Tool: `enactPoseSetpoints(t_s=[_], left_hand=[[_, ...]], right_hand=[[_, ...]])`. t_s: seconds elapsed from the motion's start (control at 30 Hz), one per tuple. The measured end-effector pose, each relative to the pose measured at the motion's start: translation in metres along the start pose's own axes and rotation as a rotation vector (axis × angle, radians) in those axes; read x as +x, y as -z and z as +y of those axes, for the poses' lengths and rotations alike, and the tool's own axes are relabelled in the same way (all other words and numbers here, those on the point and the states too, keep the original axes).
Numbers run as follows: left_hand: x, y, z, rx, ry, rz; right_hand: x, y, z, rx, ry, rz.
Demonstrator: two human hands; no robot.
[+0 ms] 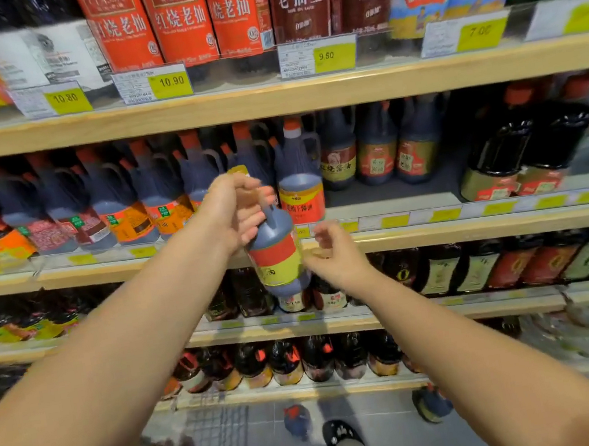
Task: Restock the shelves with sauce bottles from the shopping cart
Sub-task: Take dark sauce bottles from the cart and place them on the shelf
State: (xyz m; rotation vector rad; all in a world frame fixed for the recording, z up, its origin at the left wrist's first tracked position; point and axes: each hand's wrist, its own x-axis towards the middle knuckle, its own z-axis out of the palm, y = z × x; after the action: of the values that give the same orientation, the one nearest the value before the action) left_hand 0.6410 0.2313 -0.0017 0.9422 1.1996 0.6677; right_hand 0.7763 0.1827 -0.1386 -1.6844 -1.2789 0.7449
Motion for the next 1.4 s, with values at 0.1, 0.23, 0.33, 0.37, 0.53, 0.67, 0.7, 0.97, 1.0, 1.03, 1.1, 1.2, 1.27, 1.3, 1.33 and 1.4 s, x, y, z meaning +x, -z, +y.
enactPoseSetpoints(t_s=[0.1, 0.23, 0.33, 0.37, 0.53, 0.67, 0.7, 0.97, 1.0, 1.03, 1.1, 1.2, 1.27, 1.3, 1.33, 1.4], left_hand=[[-0.017, -0.008, 0.003, -0.103, 0.044, -0.062], [-0.04, -0.029, -0.002, -0.193, 0.092, -0.175], [-0.047, -0.041, -0.006, -0.234, 0.118, -0.268], [-0.048, -0.043, -0.008, -0.218, 0.126, -0.297], [-0.035, -0.03, -0.011, 0.138, 0.125, -0.361], [0.005, -0.009, -0.02, 0.305, 0.051, -0.18], [0.016, -0.006, -0.024, 0.329, 0.009, -0.116], [0.117, -0.001, -0.068, 1.189, -0.379, 0.054], [0.123, -0.001, -0.071, 1.268, -0.402, 0.042], [0.131, 0.0, -0.075, 1.337, -0.42, 0.037], [0.14, -0.001, -0.079, 1.439, -0.455, 0.054], [0.145, -0.001, -0.082, 1.493, -0.525, 0.084], [0.149, 0.003, -0.082, 1.476, -0.55, 0.078], [0.15, 0.004, -0.082, 1.467, -0.558, 0.071], [0.151, 0.005, -0.081, 1.466, -0.561, 0.067], [0.152, 0.006, -0.081, 1.462, -0.568, 0.066]], right_hand=[[-0.025, -0.015, -0.014, -0.199, 0.003, 0.074], [-0.043, -0.021, -0.027, -0.309, -0.14, 0.225], [-0.043, -0.018, -0.023, -0.258, -0.166, 0.343], [-0.042, -0.015, -0.019, -0.247, -0.151, 0.353], [-0.034, 0.009, 0.001, -0.216, -0.04, 0.377], [-0.016, 0.033, 0.016, -0.033, -0.06, 0.453], [-0.01, 0.041, 0.018, -0.001, -0.053, 0.467], [0.064, 0.087, 0.025, 0.048, 0.102, 0.455], [0.071, 0.089, 0.027, 0.032, 0.1, 0.442], [0.077, 0.09, 0.028, 0.011, 0.085, 0.429], [0.089, 0.089, 0.032, -0.015, 0.04, 0.394], [0.1, 0.082, 0.038, 0.004, -0.042, 0.328], [0.105, 0.079, 0.041, 0.02, -0.078, 0.298], [0.107, 0.078, 0.042, 0.014, -0.09, 0.286], [0.11, 0.077, 0.044, 0.007, -0.102, 0.277], [0.115, 0.078, 0.046, -0.024, -0.135, 0.255]])
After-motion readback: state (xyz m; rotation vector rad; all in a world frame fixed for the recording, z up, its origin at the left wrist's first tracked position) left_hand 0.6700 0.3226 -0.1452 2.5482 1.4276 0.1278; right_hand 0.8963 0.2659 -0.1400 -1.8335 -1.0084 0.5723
